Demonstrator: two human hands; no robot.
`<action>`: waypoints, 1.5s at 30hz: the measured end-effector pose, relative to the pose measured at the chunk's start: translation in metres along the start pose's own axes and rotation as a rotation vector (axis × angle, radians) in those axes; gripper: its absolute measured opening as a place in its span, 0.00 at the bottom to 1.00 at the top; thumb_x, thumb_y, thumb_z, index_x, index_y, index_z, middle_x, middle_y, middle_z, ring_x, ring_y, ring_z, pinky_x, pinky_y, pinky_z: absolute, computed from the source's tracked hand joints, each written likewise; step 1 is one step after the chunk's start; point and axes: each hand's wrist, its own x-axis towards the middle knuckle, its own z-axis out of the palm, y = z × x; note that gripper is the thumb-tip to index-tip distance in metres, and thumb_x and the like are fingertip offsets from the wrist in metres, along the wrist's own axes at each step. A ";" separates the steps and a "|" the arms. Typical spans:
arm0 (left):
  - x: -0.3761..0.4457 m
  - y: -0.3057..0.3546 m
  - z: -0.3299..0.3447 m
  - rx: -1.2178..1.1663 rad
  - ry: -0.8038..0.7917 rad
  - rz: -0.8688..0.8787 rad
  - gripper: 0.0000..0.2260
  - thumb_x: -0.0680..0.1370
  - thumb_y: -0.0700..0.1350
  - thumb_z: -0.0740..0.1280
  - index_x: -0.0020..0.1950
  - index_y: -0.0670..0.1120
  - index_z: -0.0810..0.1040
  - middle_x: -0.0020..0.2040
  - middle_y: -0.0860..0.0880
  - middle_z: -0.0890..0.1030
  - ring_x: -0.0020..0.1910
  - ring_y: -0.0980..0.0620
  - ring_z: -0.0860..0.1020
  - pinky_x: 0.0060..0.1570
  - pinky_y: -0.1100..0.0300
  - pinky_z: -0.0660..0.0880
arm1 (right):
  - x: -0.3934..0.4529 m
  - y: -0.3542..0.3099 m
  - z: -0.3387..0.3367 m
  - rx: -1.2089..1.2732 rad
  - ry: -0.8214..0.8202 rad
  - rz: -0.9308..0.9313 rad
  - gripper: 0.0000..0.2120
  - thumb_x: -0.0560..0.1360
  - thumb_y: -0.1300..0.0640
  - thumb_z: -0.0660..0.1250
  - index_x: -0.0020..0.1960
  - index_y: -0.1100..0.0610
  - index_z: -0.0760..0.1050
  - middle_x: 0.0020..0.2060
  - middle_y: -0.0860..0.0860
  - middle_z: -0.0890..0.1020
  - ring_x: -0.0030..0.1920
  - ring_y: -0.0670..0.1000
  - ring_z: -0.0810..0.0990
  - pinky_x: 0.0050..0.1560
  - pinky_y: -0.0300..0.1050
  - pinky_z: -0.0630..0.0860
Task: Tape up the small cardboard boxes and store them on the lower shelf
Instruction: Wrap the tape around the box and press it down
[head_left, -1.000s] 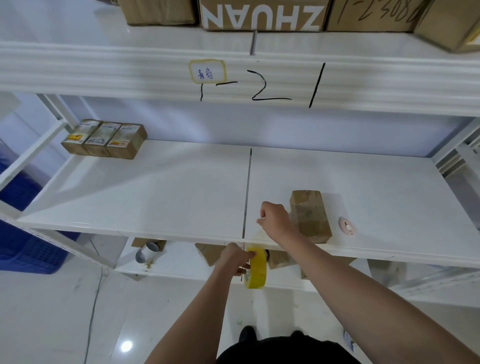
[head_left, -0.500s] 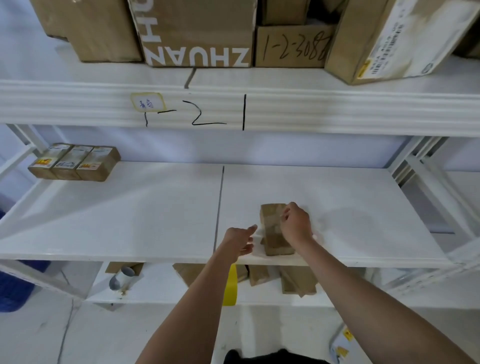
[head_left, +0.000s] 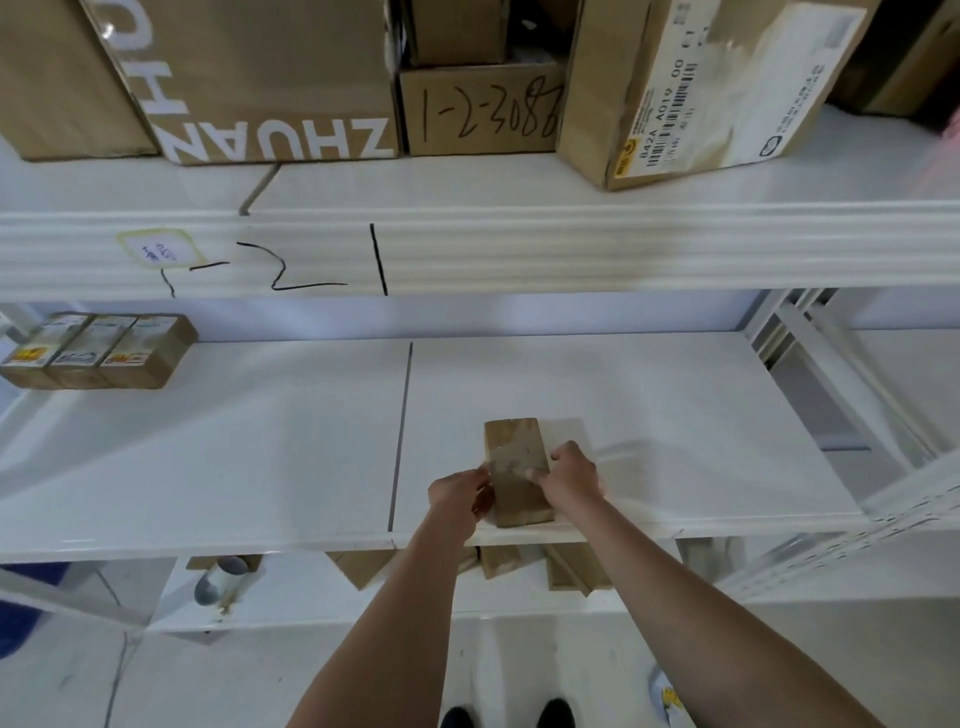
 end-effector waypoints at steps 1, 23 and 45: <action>0.000 -0.002 0.000 -0.016 0.005 -0.019 0.09 0.73 0.39 0.78 0.46 0.36 0.80 0.43 0.41 0.84 0.42 0.43 0.84 0.51 0.49 0.83 | 0.001 0.002 0.000 0.027 -0.009 0.014 0.26 0.76 0.47 0.74 0.67 0.56 0.68 0.60 0.53 0.79 0.46 0.50 0.72 0.32 0.41 0.62; -0.005 -0.017 0.019 0.244 0.237 0.122 0.09 0.81 0.46 0.67 0.60 0.54 0.76 0.49 0.53 0.79 0.44 0.52 0.77 0.37 0.66 0.73 | 0.002 0.012 0.010 0.001 -0.007 -0.061 0.21 0.79 0.46 0.69 0.65 0.57 0.67 0.55 0.53 0.81 0.46 0.51 0.74 0.34 0.39 0.58; -0.008 0.002 0.035 0.823 0.381 0.456 0.05 0.81 0.38 0.65 0.45 0.39 0.74 0.40 0.45 0.76 0.37 0.50 0.75 0.37 0.60 0.70 | 0.001 -0.005 0.001 -0.210 0.035 0.026 0.06 0.81 0.58 0.67 0.57 0.57 0.78 0.48 0.51 0.82 0.43 0.50 0.76 0.33 0.39 0.61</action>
